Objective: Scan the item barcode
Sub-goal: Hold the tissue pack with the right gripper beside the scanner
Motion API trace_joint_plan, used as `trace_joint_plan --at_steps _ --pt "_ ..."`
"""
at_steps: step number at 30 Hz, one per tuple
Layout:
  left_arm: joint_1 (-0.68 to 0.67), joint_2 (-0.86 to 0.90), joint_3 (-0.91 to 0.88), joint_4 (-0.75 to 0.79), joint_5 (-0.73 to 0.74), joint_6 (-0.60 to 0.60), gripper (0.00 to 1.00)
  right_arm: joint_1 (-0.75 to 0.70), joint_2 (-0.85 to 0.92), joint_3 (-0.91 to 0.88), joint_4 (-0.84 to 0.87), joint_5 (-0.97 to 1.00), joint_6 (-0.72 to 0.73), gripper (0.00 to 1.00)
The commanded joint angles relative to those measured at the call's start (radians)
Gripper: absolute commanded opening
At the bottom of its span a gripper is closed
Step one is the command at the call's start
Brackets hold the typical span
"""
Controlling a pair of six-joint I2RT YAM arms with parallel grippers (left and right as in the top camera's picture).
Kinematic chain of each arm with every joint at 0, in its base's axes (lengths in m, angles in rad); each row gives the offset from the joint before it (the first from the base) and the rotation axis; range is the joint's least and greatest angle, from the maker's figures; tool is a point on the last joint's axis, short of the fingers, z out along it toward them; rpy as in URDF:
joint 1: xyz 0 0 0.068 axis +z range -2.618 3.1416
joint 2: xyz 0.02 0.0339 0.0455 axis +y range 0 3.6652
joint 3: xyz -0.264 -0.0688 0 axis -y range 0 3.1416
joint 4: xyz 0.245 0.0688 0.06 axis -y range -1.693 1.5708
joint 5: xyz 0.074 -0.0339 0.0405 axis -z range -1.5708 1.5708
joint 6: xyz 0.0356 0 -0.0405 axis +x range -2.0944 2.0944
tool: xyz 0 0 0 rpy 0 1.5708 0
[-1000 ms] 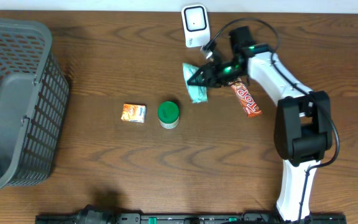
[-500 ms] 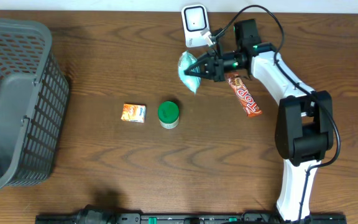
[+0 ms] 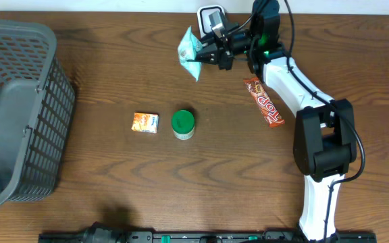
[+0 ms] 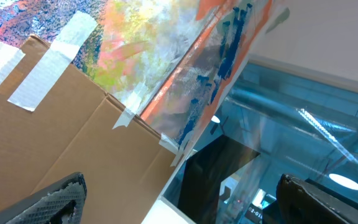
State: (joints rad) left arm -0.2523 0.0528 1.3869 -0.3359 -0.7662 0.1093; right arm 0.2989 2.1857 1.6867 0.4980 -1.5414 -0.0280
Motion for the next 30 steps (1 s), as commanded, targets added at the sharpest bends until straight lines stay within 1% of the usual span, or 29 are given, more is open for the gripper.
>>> trace_joint_plan --at_steps 1,8,13,22,26,30 --pt "0.000 -0.008 -0.002 0.005 -0.006 0.018 0.98 0.039 0.006 0.011 0.082 -0.019 0.174 0.01" --pt "0.000 -0.008 -0.002 0.005 -0.006 0.018 0.98 0.098 0.006 0.011 0.276 -0.020 0.246 0.01" --pt "0.000 -0.008 -0.002 0.005 -0.006 0.018 0.98 0.118 0.006 0.011 0.348 -0.020 0.283 0.01" --pt "0.000 -0.008 -0.002 0.005 -0.006 0.018 0.98 0.106 0.006 0.011 0.263 -0.020 0.301 0.01" --pt "0.000 -0.008 -0.002 0.005 -0.006 0.018 0.98 0.090 0.009 0.011 0.248 -0.020 0.273 0.01" --pt "0.000 -0.008 -0.002 0.005 -0.006 0.018 0.98 0.072 0.009 0.011 0.193 -0.020 0.202 0.01"
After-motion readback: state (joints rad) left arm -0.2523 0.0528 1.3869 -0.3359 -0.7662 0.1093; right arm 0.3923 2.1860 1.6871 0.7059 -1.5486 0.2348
